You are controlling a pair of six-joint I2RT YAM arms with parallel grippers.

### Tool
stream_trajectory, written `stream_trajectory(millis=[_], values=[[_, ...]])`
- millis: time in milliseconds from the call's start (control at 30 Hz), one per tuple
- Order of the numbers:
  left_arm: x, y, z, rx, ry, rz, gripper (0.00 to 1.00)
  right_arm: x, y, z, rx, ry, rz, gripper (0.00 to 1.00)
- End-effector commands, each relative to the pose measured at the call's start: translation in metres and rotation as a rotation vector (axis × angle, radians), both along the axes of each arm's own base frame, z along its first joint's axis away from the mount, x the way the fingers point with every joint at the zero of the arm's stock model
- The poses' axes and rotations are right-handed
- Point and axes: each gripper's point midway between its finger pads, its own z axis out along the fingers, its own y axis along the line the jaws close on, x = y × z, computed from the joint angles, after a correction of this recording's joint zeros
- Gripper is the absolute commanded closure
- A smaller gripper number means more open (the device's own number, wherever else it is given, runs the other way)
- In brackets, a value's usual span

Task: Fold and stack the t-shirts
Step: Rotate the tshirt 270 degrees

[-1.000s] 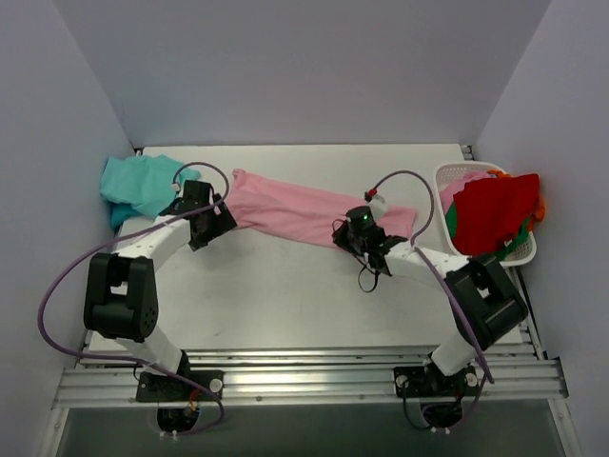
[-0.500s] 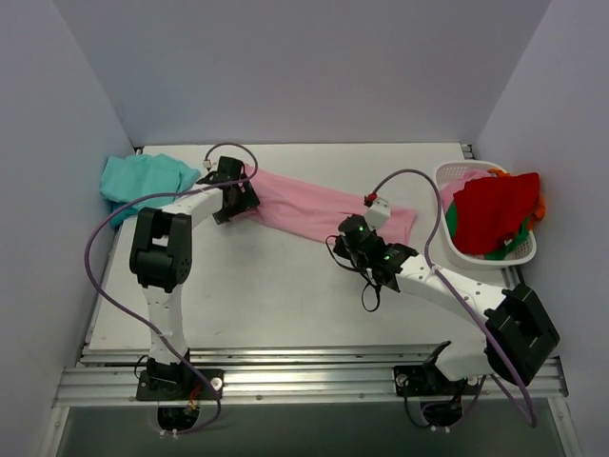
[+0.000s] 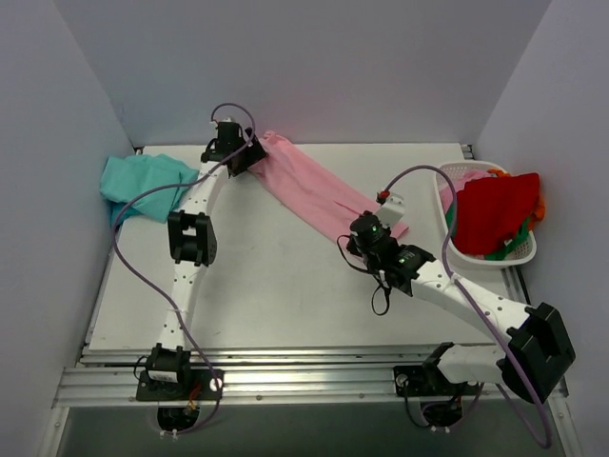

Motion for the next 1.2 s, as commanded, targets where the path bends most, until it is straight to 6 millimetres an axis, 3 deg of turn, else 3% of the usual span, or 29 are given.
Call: stream_trajectory(millis=[0,33,100,133,167,200,233,300,333,400,433,467,500,533,600,633,667,700,733,767,800,833,867,933,1067,1133,1167], values=[[-0.002,-0.026,0.020,-0.242,-0.023,-0.162,0.06,-0.002,-0.021,0.021,-0.038,-0.053,-0.053,0.91],[-0.004,-0.026,0.051,-0.271,-0.085,-0.178,0.06,-0.004,-0.025,0.017,-0.047,-0.050,-0.059,0.89],[-0.013,-0.023,0.090,-0.312,-0.158,-0.207,0.06,-0.007,-0.030,0.019,-0.045,-0.059,-0.067,0.85],[-0.018,-0.020,0.166,-0.315,-0.317,-0.229,0.06,-0.009,-0.032,0.016,-0.052,-0.055,-0.071,0.85],[-0.031,-0.013,0.157,-0.298,-0.297,-0.221,0.06,-0.010,-0.033,0.015,-0.053,-0.055,-0.070,0.85],[-0.036,-0.002,0.180,-0.285,-0.344,-0.212,0.06,-0.011,-0.034,0.017,-0.047,-0.060,-0.069,0.84],[-0.050,0.006,0.239,-0.274,-0.458,-0.220,0.06,-0.013,-0.035,0.015,-0.048,-0.058,-0.068,0.84],[-0.065,0.028,0.259,-0.263,-0.479,-0.189,0.06,-0.016,-0.034,0.018,-0.035,-0.064,-0.063,0.84],[-0.085,0.035,0.300,-0.267,-0.540,-0.183,0.06,-0.018,-0.035,0.015,-0.033,-0.062,-0.063,0.84],[-0.106,0.042,0.298,-0.261,-0.507,-0.147,0.06,-0.020,-0.035,0.019,-0.018,-0.079,-0.062,0.84],[-0.127,0.037,0.319,-0.267,-0.527,-0.152,0.06,-0.020,-0.037,0.019,-0.015,-0.081,-0.067,0.84],[-0.141,0.032,0.288,-0.272,-0.451,-0.146,0.06,-0.022,-0.036,0.020,-0.011,-0.084,-0.061,0.84],[-0.151,0.026,0.279,-0.270,-0.439,-0.131,0.06,-0.022,-0.038,0.021,-0.012,-0.089,-0.067,0.83],[-0.178,0.000,0.291,-0.287,-0.461,-0.163,0.06,-0.021,-0.038,0.024,-0.011,-0.094,-0.068,0.83],[-0.211,-0.015,0.255,-0.284,-0.431,-0.096,0.06,-0.021,-0.041,0.031,-0.017,-0.103,-0.074,0.82],[-0.233,-0.049,0.241,-0.330,-0.391,-0.118,0.06,-0.022,-0.042,0.034,-0.020,-0.103,-0.075,0.76],[-0.246,-0.062,0.229,-0.350,-0.367,-0.105,0.06,-0.021,-0.042,0.042,-0.015,-0.113,-0.080,0.69],[-0.261,-0.061,0.197,-0.328,-0.322,-0.037,0.06,-0.020,-0.045,0.044,-0.017,-0.116,-0.090,0.61],[-0.282,-0.091,0.187,-0.382,-0.284,-0.054,0.06,-0.022,-0.048,0.048,-0.023,-0.115,-0.093,0.46],[-0.291,-0.100,0.180,-0.406,-0.278,-0.048,0.06,-0.022,-0.049,0.052,-0.017,-0.120,-0.102,0.38],[-0.304,-0.103,0.158,-0.404,-0.238,-0.033,0.06,-0.024,-0.051,0.056,-0.014,-0.124,-0.107,0.31],[-0.308,-0.104,0.151,-0.421,-0.228,0.022,0.06,-0.026,-0.055,0.056,-0.024,-0.121,-0.118,0.25],[-0.320,-0.119,0.148,-0.439,-0.222,0.005,0.06,-0.028,-0.058,0.061,-0.012,-0.131,-0.127,0.19],[-0.328,-0.123,0.133,-0.449,-0.207,0.059,0.06,-0.032,-0.064,0.063,-0.015,-0.134,-0.139,0.18],[-0.343,-0.160,0.126,-0.496,-0.202,0.050,0.06,-0.039,-0.074,0.066,-0.004,-0.153,-0.158,0.18],[-0.354,-0.186,0.110,-0.517,-0.168,0.029,0.06,-0.041,-0.076,0.065,-0.004,-0.149,-0.162,0.17],[-0.353,-0.199,0.114,-0.548,-0.180,0.025,0.06,-0.042,-0.077,0.065,-0.008,-0.149,-0.165,0.18]])
